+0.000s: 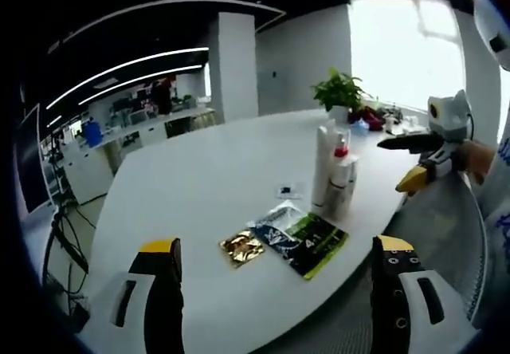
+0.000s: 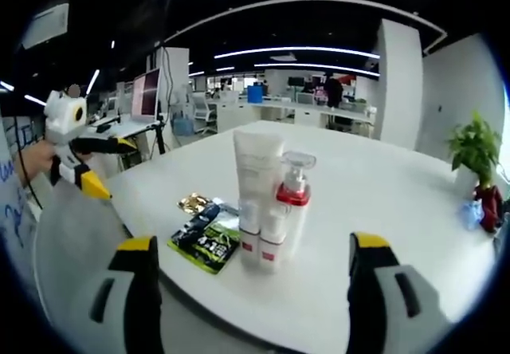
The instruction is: Arrange the skincare products in the storage area until every visible bottle or jar stands upright without overlapping.
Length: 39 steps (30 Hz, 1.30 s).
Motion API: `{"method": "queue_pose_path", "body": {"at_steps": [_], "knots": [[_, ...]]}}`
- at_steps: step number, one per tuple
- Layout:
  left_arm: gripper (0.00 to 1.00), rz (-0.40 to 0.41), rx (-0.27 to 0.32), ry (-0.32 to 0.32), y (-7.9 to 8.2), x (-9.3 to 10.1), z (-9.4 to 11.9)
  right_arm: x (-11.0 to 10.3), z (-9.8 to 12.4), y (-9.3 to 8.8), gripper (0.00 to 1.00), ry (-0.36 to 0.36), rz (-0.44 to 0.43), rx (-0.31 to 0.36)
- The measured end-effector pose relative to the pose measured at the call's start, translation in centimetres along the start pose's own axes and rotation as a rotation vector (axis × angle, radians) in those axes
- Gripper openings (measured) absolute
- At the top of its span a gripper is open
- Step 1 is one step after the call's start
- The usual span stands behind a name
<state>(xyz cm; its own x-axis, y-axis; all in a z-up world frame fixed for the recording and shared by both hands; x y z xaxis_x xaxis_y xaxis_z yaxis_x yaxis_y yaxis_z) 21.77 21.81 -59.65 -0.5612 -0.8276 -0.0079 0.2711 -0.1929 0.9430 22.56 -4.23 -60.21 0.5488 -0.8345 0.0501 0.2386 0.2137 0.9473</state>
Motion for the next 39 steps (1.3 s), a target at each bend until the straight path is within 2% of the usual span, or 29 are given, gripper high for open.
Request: {"method": "queue_pose_path", "body": {"at_steps": [3,12,19,23,34,39], "knots": [[0.97,-0.010,-0.015,-0.010,0.0,-0.2,-0.4,-0.1,-0.1,-0.1,1.00,0.004,0.006,-0.015],[0.97,-0.033,-0.065,-0.056,0.6,-0.8,-2.7,0.3,0.0,0.1,1.00,-0.011,-0.012,0.008],[0.95,-0.077,-0.041,-0.083,3.2,-1.6,-4.7,0.5,-0.1,0.0,1.00,-0.020,-0.009,0.009],[0.94,-0.102,-0.034,-0.088,4.2,-2.0,-5.8,0.6,0.0,0.1,1.00,-0.025,-0.009,0.013],[0.90,-0.151,-0.110,-0.156,3.9,-2.8,-10.0,1.0,-0.1,0.0,1.00,-0.046,-0.026,0.010],[0.82,-0.181,-0.128,-0.177,4.0,-2.9,-12.0,1.1,0.0,0.0,0.99,-0.059,-0.029,0.013]]}}
Point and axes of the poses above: the point that each gripper's makers call its tool centre point, and the gripper's own axes: z roughly backward along the fingers, x roughly to its right, y roughly out of its top, the point moved 4 cm from there along z, roughly backward along the fingers, and after that the axes turned 5 degrees about x, right-handed, at the moved point
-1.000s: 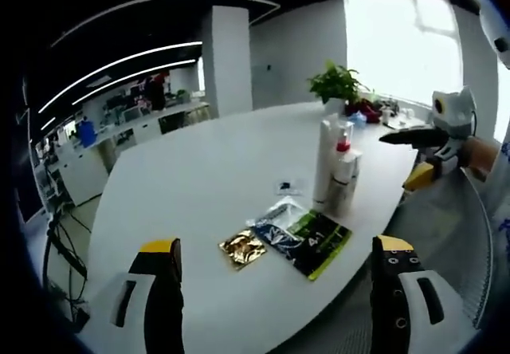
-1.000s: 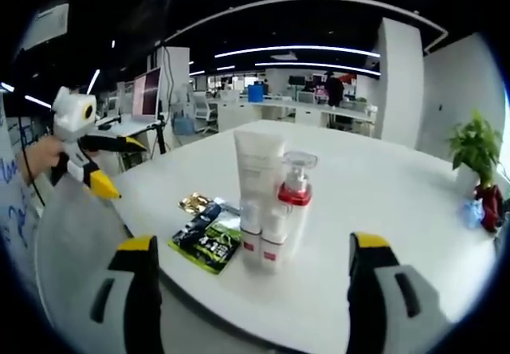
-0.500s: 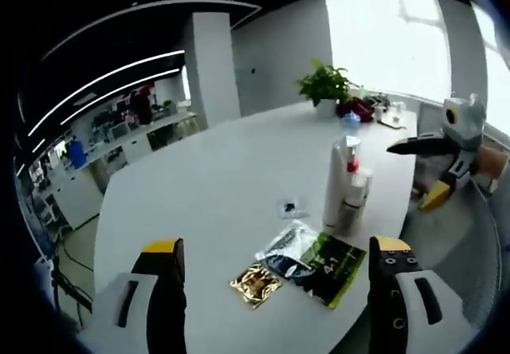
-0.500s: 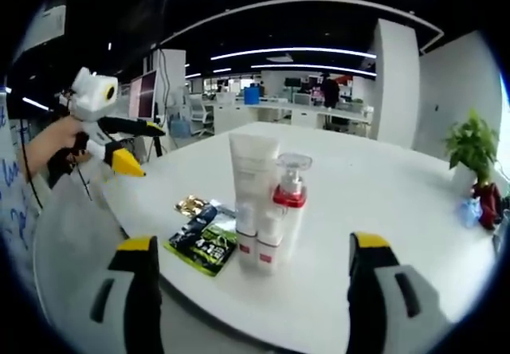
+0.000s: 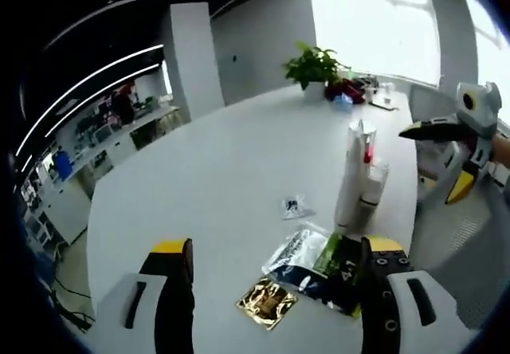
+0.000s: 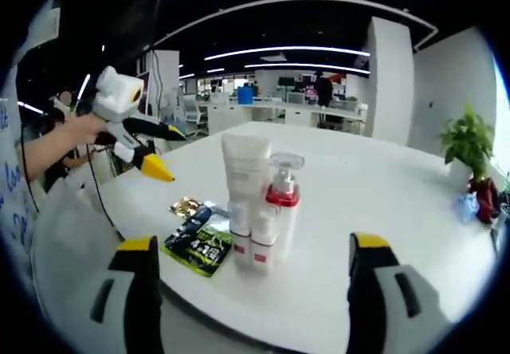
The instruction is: Arrange the skincare products in the storage area until every visible bottle or jar stands upright without overlapping.
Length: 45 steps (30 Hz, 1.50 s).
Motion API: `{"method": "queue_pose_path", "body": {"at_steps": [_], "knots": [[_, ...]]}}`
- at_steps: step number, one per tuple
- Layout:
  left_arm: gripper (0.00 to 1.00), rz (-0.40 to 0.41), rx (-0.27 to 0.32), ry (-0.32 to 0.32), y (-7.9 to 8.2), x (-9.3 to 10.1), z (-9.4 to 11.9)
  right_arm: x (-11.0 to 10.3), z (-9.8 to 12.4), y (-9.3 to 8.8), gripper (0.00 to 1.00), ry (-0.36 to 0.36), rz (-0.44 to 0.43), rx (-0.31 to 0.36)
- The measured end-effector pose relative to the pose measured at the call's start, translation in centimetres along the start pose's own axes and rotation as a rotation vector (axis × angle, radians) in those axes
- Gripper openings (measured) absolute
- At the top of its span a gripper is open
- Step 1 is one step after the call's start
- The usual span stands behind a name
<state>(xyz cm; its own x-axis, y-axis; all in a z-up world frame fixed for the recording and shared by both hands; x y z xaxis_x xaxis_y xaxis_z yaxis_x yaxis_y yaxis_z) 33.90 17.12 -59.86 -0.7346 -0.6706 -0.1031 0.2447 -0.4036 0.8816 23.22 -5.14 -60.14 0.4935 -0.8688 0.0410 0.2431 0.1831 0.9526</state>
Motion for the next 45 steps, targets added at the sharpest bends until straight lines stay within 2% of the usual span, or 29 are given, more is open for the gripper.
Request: {"method": "queue_pose_path", "body": {"at_steps": [9,10,16,19,28,31,39,45], "knots": [[0.79,-0.038,-0.018,-0.056,0.5,-0.6,-3.1,0.1,0.0,0.0,0.99,-0.002,-0.012,0.001],[0.77,-0.062,-0.031,-0.080,0.5,-0.5,-3.4,0.1,0.0,0.0,0.99,-0.005,-0.013,0.001],[0.75,-0.118,-0.072,-0.119,0.5,-0.6,-5.0,-0.1,-0.1,-0.1,0.99,0.006,-0.007,-0.002],[0.73,-0.187,-0.089,-0.172,0.6,-0.4,-5.9,-0.1,0.0,0.0,0.99,0.002,-0.009,0.000],[0.68,-0.270,-0.114,-0.268,1.4,0.2,-9.0,0.2,-0.1,0.0,0.99,-0.028,-0.009,-0.004],[0.67,-0.338,-0.136,-0.308,1.3,0.5,-10.1,0.2,0.0,0.1,0.99,-0.031,-0.017,0.004],[0.66,-0.402,-0.163,-0.372,0.8,0.7,-12.2,0.2,-0.1,0.2,0.99,-0.028,-0.021,0.014],[0.66,-0.434,-0.178,-0.443,0.3,1.2,-13.6,0.3,0.0,0.5,0.99,-0.033,-0.031,0.041]]}}
Point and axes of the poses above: the point that each gripper's makers call its tool centre point, and the gripper's own axes: z roughly backward along the fingers, x roughly to its right, y roughly out of its top, the point moved 4 cm from there along z, roughly backward along the fingers, and after that the axes turned 5 degrees about x, right-handed, at the moved point
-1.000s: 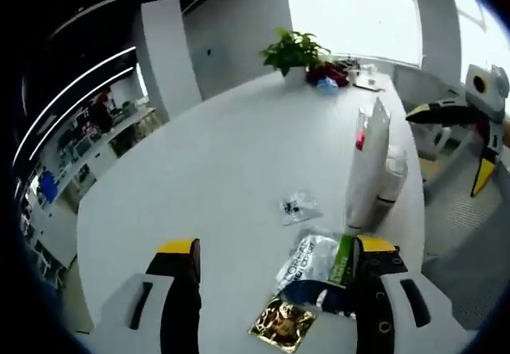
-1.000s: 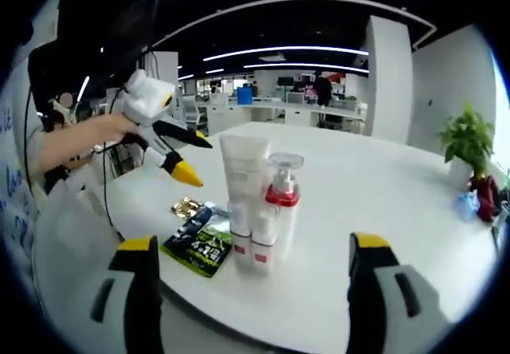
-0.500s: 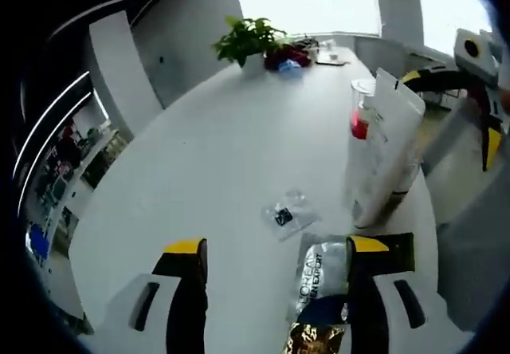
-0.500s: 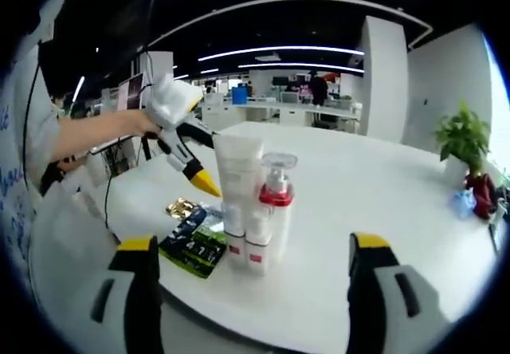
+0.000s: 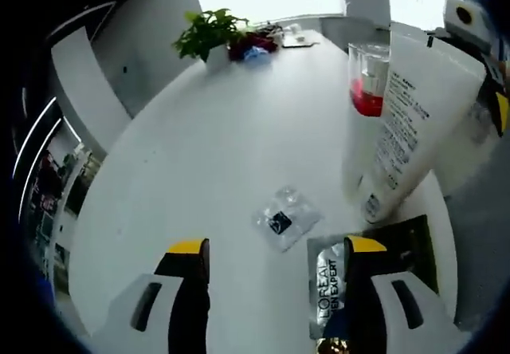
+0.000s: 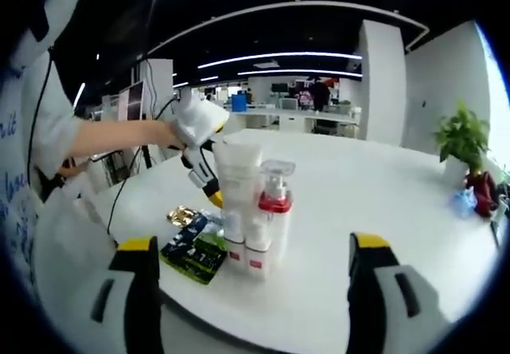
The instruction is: Arrange the skincare products in the storage area until every visible bottle or jar stands upright without overlapping.
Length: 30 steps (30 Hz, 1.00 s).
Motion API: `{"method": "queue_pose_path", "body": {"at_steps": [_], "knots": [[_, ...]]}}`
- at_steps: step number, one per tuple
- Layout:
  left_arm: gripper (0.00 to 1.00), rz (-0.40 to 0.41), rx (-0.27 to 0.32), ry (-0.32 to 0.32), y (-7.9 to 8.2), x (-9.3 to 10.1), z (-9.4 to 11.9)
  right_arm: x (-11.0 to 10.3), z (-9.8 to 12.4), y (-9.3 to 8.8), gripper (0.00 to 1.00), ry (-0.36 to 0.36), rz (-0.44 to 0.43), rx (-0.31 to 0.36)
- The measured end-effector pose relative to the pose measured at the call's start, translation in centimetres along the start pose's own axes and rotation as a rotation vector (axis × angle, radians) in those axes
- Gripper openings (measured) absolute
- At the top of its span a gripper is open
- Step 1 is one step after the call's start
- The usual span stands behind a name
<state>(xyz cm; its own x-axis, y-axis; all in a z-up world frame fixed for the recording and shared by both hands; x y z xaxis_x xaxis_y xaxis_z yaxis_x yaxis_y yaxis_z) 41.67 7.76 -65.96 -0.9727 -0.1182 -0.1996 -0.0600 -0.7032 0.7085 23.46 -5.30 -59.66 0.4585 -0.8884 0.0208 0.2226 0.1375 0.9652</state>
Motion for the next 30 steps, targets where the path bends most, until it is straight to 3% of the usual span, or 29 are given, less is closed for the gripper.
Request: {"method": "queue_pose_path", "body": {"at_steps": [9,11,30], "knots": [[0.65,-0.078,-0.028,-0.072,0.2,0.0,-2.0,-0.1,0.0,0.0,0.99,-0.003,0.024,-0.001],[0.65,-0.114,-0.044,-0.110,0.4,-0.2,-3.3,-0.1,0.0,-0.2,0.99,0.001,0.022,-0.011],[0.62,-0.213,-0.109,-0.273,0.9,0.2,-6.6,0.4,0.0,-0.1,0.99,-0.026,0.014,-0.008]]}}
Point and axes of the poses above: the point that each gripper's makers call its tool centre point, and the gripper's own axes: z roughly backward along the fingers, x roughly to its right, y roughly out of its top, the point moved 4 cm from there along z, roughly backward along the fingers, and after that the axes turned 5 degrees about x, right-handed, at the moved point
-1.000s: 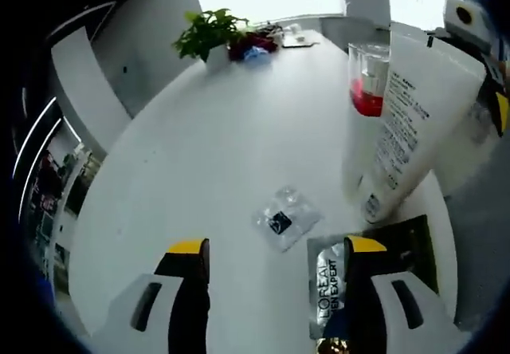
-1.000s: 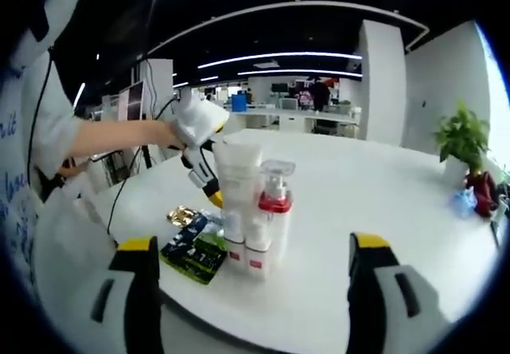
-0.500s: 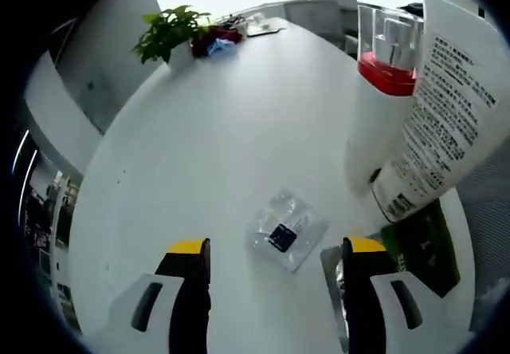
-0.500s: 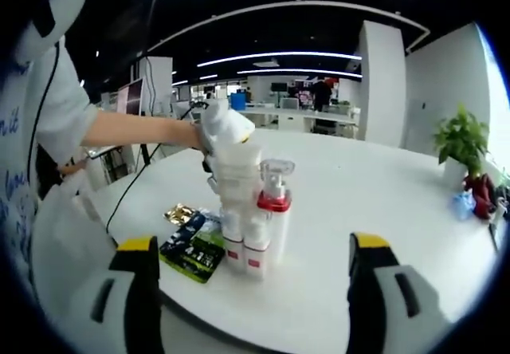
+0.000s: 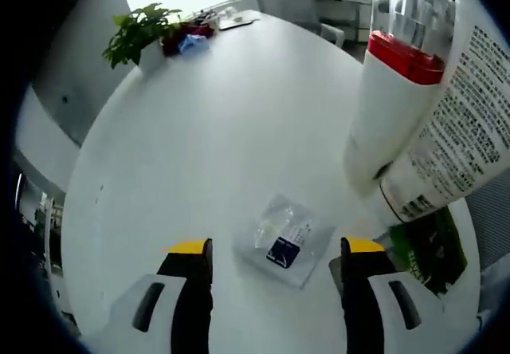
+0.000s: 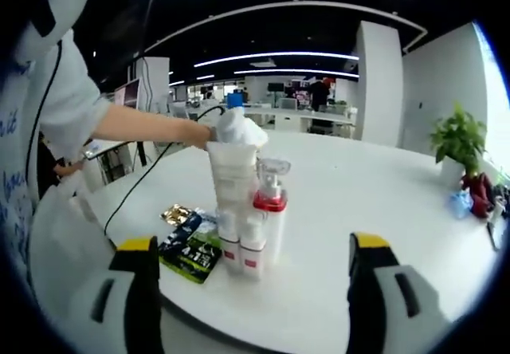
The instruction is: Arrange the skincare products in the storage area until every visible bottle or jar stands upright without overlapping.
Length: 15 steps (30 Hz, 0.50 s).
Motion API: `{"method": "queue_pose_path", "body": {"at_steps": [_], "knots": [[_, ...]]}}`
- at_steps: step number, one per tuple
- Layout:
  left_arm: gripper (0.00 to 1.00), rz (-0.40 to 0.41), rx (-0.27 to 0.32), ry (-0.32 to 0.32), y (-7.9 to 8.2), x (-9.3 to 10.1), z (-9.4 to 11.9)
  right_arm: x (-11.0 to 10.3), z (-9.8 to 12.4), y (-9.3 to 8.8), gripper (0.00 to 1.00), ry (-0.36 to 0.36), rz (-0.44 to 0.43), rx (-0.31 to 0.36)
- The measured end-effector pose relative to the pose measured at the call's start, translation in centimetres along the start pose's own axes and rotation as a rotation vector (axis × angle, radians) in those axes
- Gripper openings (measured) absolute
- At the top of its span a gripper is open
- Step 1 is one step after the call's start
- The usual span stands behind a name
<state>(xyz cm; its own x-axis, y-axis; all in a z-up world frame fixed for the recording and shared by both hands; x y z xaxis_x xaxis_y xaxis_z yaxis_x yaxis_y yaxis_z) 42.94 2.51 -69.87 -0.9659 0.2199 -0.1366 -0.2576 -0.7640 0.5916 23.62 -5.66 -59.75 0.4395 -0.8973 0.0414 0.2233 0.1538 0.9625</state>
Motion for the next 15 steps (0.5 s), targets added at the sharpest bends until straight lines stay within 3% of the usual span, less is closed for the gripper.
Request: {"method": "queue_pose_path", "body": {"at_steps": [15], "knots": [[0.54,-0.023,-0.044,-0.105,-0.17,-0.11,-1.09,0.30,0.03,0.05,0.99,-0.019,-0.011,0.001]]}}
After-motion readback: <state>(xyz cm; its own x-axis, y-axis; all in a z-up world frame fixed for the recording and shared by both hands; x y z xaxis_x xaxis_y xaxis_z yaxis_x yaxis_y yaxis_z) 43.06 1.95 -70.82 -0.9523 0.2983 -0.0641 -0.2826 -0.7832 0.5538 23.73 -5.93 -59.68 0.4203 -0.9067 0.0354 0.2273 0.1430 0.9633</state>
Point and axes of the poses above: the point that each gripper's makers call its tool centre point, and the gripper's own axes: z roughly backward along the fingers, x roughly to its right, y roughly out of its top, the point moved 4 cm from there along z, roughly backward along the fingers, and after that the axes turned 5 degrees about x, right-handed, at the moved point
